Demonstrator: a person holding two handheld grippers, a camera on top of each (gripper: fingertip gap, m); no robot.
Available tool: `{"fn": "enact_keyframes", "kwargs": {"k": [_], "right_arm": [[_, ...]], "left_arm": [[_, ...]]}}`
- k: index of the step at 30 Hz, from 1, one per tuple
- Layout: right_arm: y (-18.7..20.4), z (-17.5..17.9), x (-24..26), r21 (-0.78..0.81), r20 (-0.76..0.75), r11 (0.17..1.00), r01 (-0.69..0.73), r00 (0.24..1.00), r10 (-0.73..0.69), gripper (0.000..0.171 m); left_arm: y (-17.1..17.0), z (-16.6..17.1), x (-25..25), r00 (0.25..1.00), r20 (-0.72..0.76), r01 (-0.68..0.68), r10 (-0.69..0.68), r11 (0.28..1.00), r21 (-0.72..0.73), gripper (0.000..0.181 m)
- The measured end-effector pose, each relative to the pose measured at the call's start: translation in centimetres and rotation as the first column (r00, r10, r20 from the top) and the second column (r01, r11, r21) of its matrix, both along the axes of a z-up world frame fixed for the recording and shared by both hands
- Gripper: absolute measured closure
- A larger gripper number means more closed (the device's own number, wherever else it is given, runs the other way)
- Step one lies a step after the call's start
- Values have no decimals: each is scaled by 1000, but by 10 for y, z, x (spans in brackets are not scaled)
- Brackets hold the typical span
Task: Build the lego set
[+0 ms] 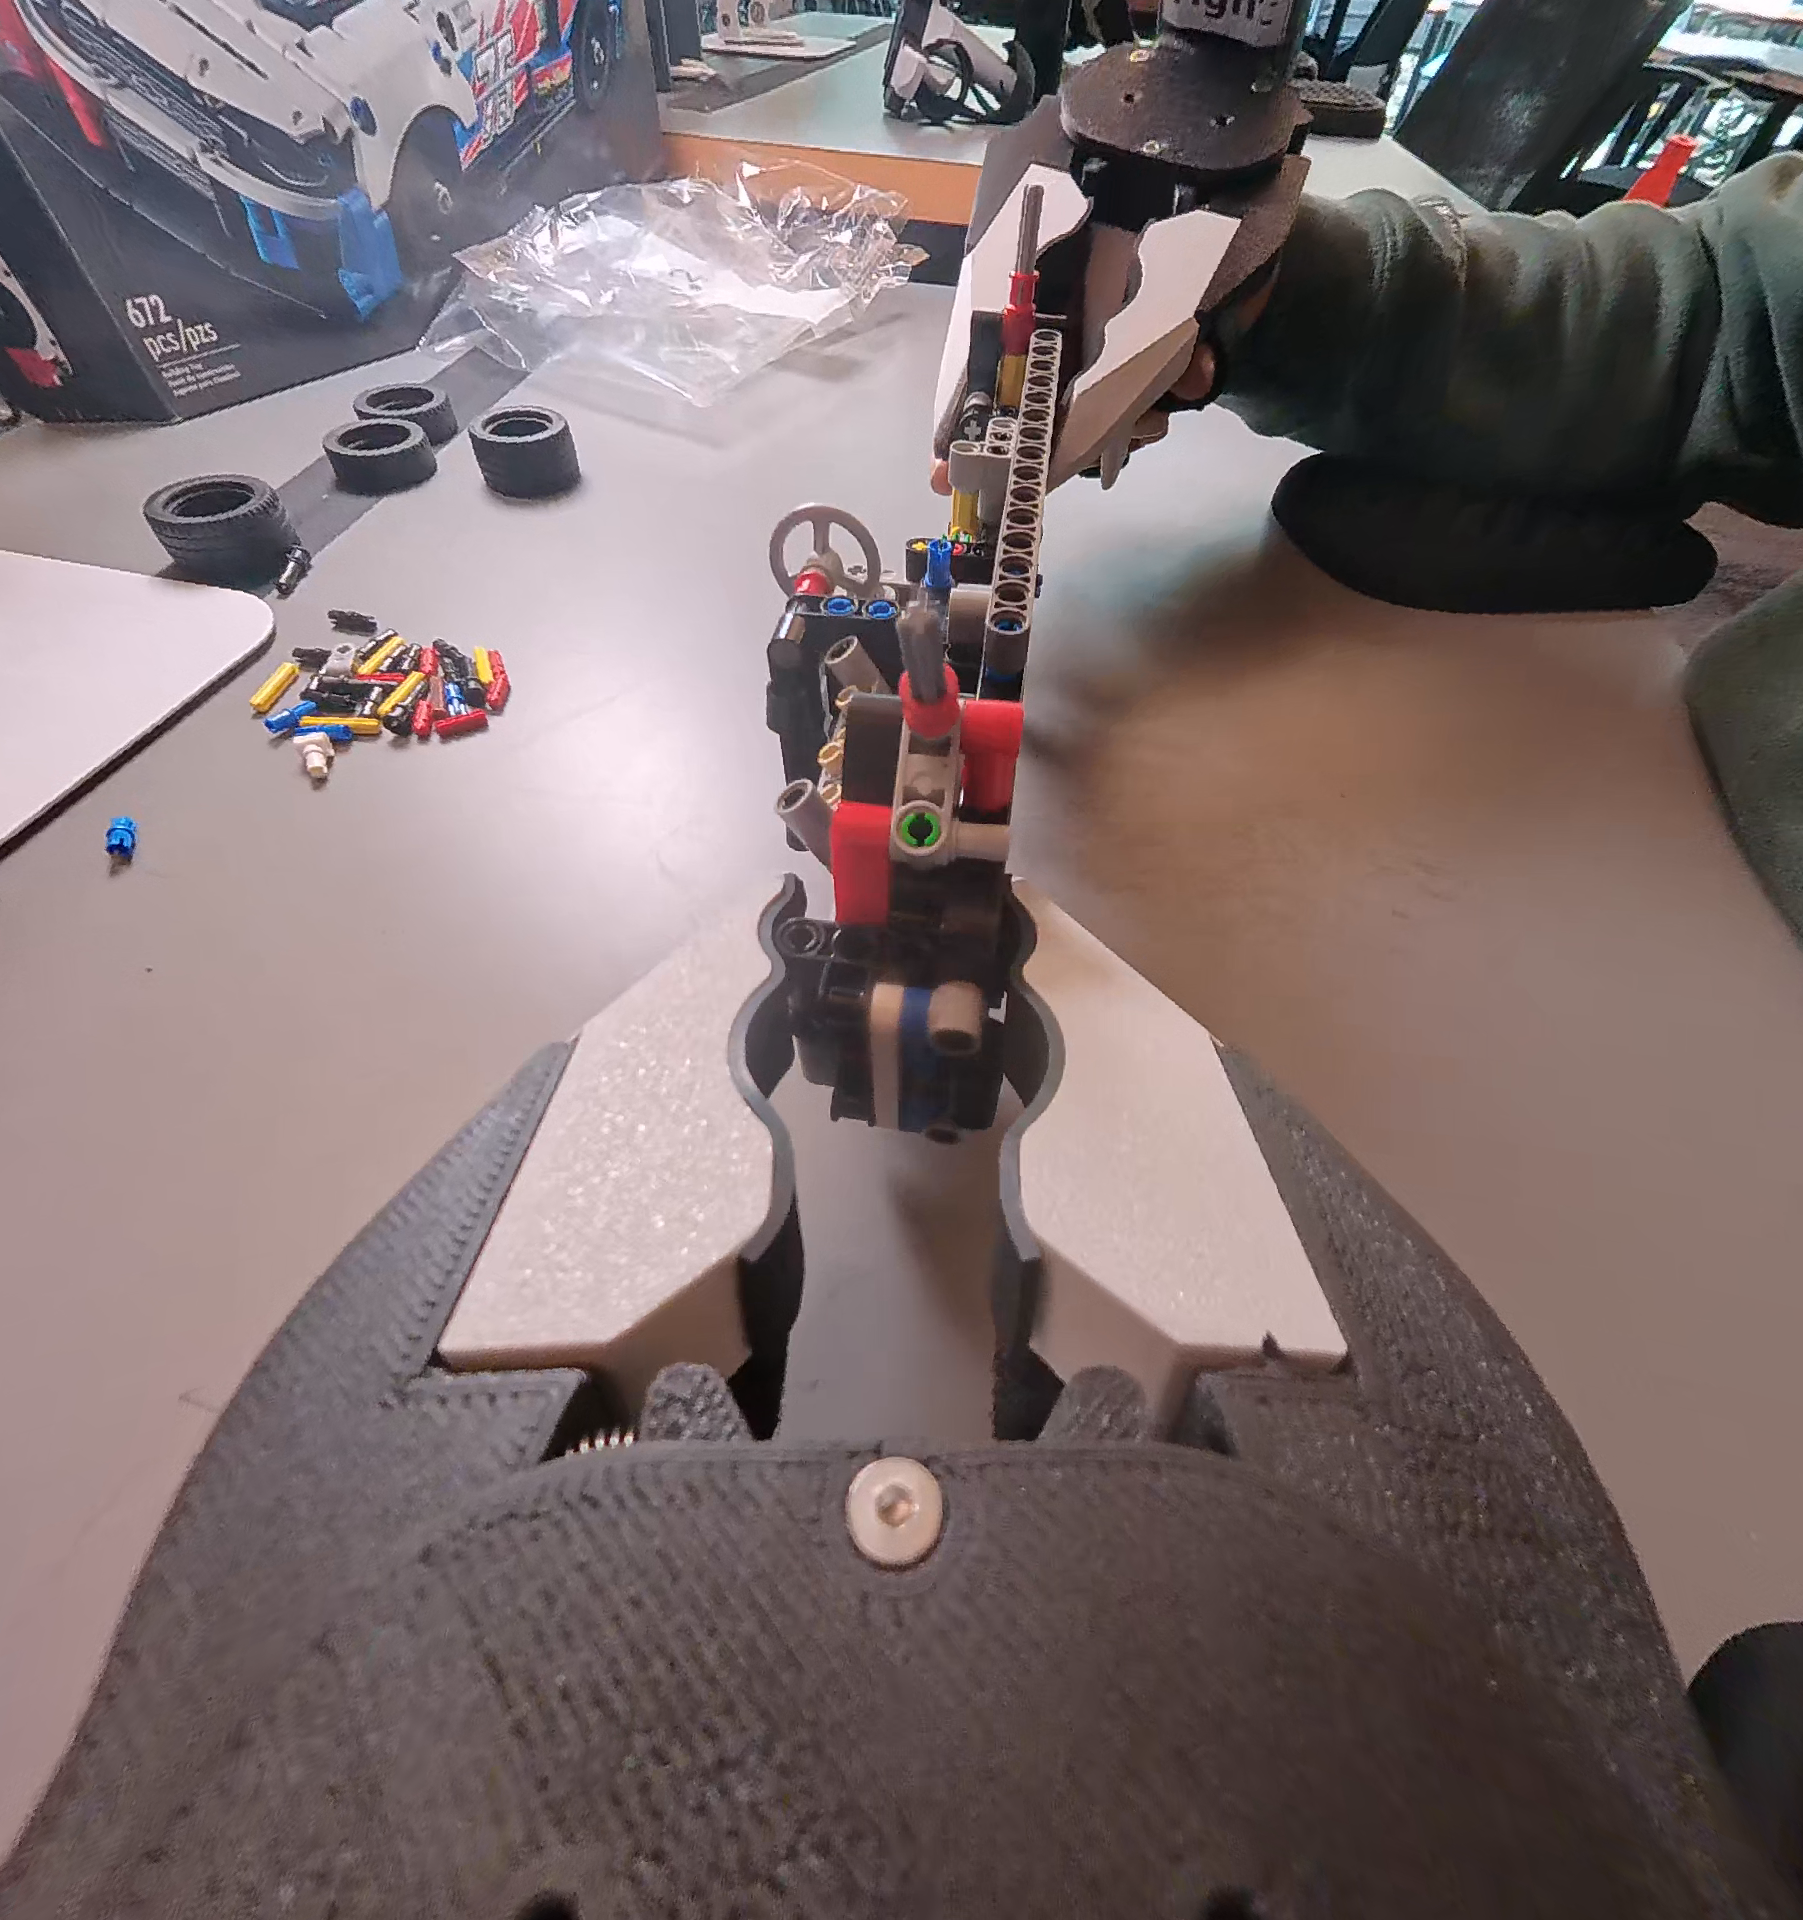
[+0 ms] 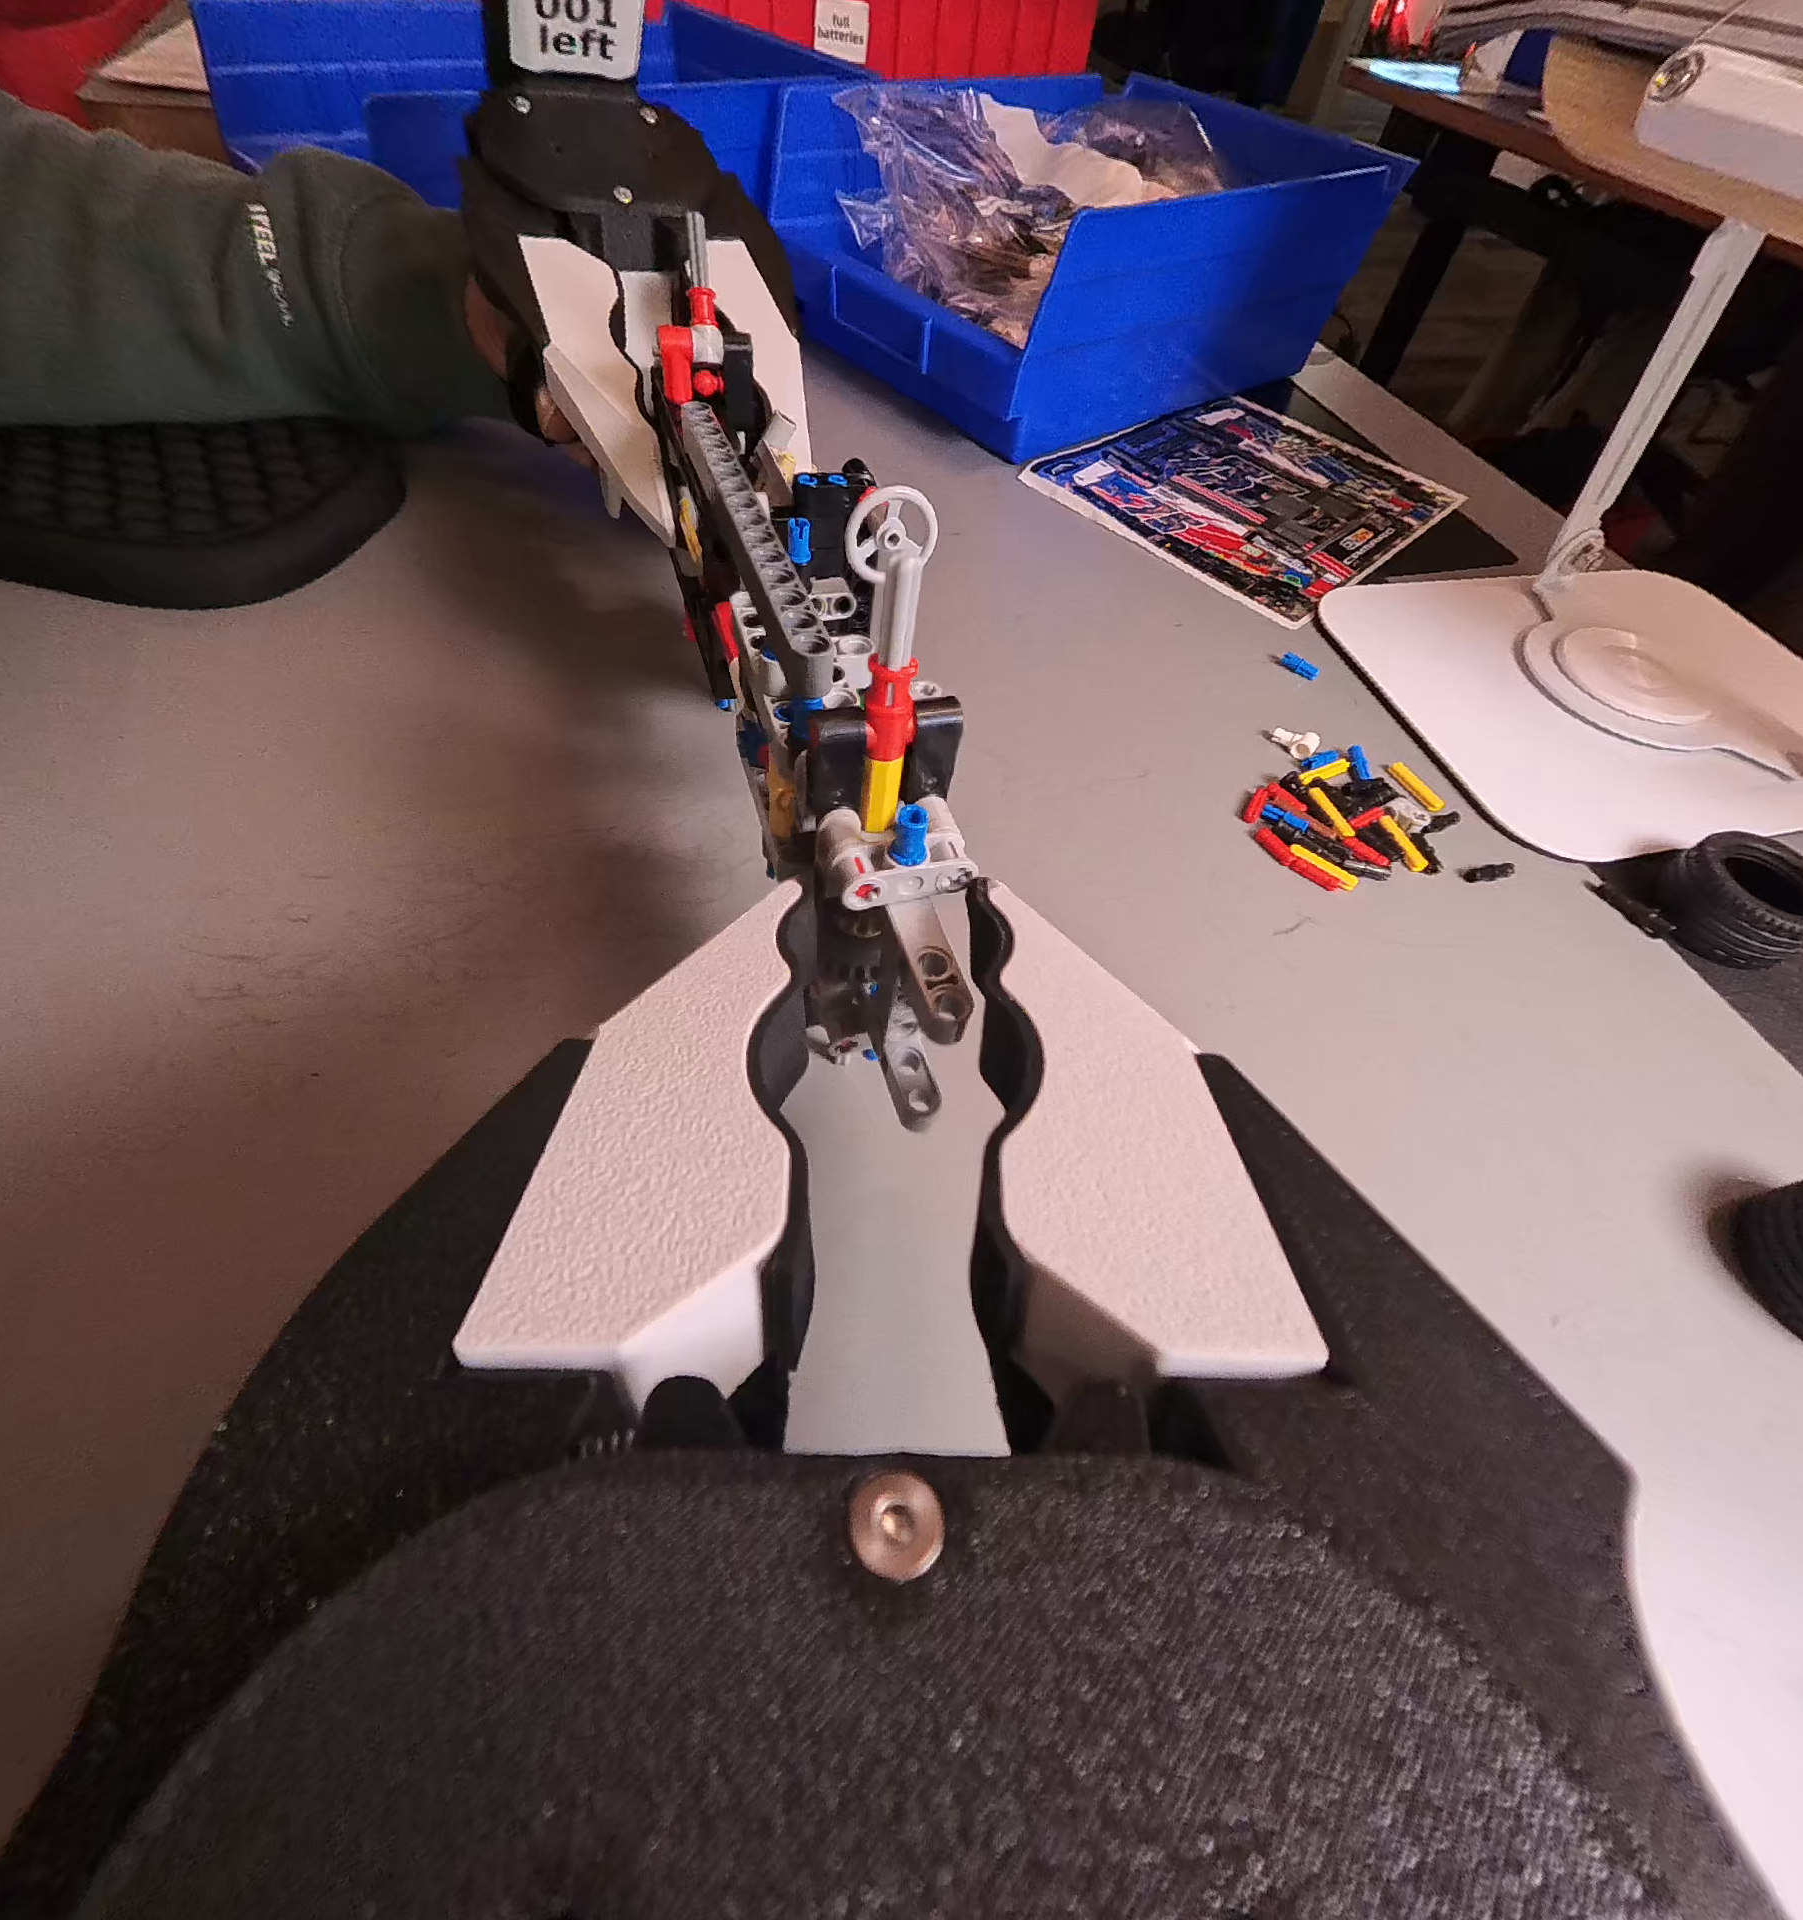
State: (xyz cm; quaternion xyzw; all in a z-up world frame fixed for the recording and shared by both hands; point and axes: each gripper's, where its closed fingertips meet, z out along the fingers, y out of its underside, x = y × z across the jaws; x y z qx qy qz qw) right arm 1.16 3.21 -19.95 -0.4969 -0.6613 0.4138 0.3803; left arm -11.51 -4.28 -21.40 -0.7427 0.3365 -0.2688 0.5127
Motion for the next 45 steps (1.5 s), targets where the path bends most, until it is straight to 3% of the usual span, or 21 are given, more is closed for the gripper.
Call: {"fn": "enact_keyframes", "kwargs": {"k": [5,9,12,14,17,21,28,32,34,45], "right_arm": [[8,26,13,174,-36,984,40,999,-34,136],[-3,49,17,376,-83,925,51,996,-21,133],[-17,37,7,561,-37,828,19,999,2,128],[-18,30,-1,702,-31,712,25,1000,-5,124],[-22,30,-14,804,-51,593,40,999,3,123],[-12,20,-22,850,-6,525,35,998,-56,124],[-7,11,-30,875,57,483,15,989,-134,125],[-7,12,-31,877,60,480,21,987,-152,128],[-8,17,-30,881,37,471,37,988,-148,139],[-8,17,-30,886,19,460,51,989,-147,139]], "left_arm": [[0,0,-2,1000,9,-3,3,1000,-7,146],[0,0,-1,1000,16,-2,2,1000,-9,146],[1,0,-2,999,36,-4,5,1000,-26,146],[1,0,-3,999,53,-6,8,999,-41,146],[2,0,-3,998,64,-6,10,998,-55,146],[3,0,-4,997,80,-12,19,996,-86,146],[2,-1,-2,997,74,-1,8,995,-99,146],[2,-1,-3,997,82,2,8,993,-115,146],[1,-1,-2,996,88,7,3,993,-119,146],[1,-1,-2,995,98,2,10,993,-119,146]]}}
